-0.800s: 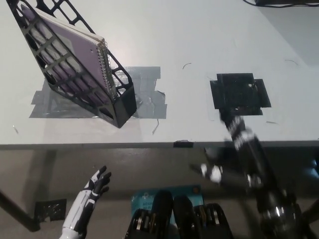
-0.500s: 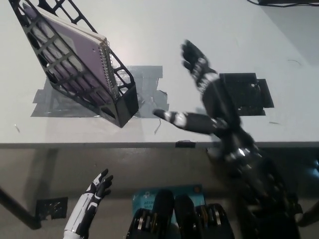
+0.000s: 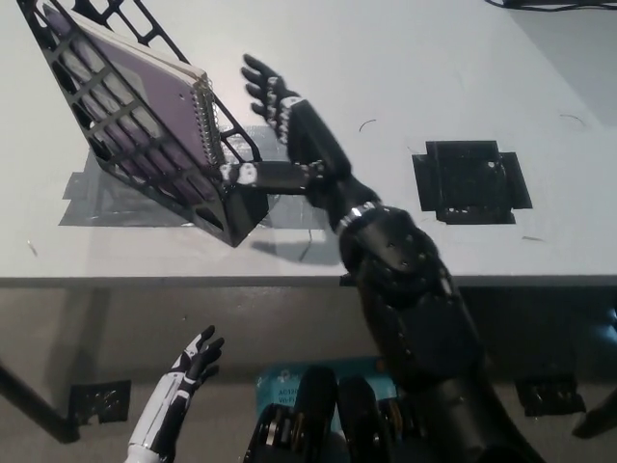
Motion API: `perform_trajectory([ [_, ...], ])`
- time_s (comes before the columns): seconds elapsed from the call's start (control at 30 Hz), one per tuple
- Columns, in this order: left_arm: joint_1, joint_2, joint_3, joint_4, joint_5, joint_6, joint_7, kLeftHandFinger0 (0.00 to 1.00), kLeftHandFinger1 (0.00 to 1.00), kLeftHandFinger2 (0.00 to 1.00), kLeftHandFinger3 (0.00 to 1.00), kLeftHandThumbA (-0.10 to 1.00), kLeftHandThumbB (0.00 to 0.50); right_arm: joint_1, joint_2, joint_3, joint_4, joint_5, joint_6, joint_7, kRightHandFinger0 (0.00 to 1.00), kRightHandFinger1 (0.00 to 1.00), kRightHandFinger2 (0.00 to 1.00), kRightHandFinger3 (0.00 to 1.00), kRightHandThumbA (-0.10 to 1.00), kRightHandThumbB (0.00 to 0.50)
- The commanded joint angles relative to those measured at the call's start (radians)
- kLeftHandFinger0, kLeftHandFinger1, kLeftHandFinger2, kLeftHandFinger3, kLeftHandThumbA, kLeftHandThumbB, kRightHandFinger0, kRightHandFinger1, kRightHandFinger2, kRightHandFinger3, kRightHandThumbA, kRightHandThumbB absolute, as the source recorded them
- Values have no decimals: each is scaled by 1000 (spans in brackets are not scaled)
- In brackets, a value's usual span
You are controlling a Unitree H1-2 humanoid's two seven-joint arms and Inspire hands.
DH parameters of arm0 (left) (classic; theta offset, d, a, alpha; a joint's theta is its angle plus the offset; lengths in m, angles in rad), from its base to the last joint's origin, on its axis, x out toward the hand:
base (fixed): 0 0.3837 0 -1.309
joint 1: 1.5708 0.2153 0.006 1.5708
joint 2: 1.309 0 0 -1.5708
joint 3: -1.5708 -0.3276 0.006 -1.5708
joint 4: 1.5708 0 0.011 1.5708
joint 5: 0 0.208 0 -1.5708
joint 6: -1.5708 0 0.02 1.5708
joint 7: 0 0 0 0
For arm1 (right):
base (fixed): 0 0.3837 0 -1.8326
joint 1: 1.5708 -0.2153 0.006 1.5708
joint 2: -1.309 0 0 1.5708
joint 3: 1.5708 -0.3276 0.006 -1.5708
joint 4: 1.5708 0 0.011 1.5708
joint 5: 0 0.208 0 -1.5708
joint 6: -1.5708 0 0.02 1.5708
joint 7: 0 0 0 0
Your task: A shelf with a book inside it is placed on the center of the desk infront of the robot. The robot uses its right hand to grab the book, take it out and hand it to a person.
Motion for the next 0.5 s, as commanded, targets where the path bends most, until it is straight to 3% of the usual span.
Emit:
perform_trajectory([
  [0.0, -18, 5, -2, -20, 11, -38, -8, 1000, 1000, 1000, 1000, 987, 238, -106, 46, -29, 83, 43, -81, -4, 1000, 1000, 1000, 1000, 1000, 291],
  [0.13, -23, 9, -5, -16, 23, -46, -7, 1000, 1000, 1000, 1000, 1000, 238, -130, 62, -41, 111, 49, -82, 3, 1000, 1000, 1000, 1000, 1000, 294],
  [0.37, -23, 12, -7, -29, 4, -13, -18, 1000, 1000, 1000, 1000, 971, 240, -123, 83, -36, 77, 59, -73, 12, 1000, 1000, 1000, 1000, 1000, 404],
  [0.47, -23, 11, -5, -31, -13, -3, -25, 1000, 1000, 1000, 1000, 947, 255, -102, 88, -32, 27, 63, -59, 11, 1000, 1000, 1000, 1000, 1000, 395],
])
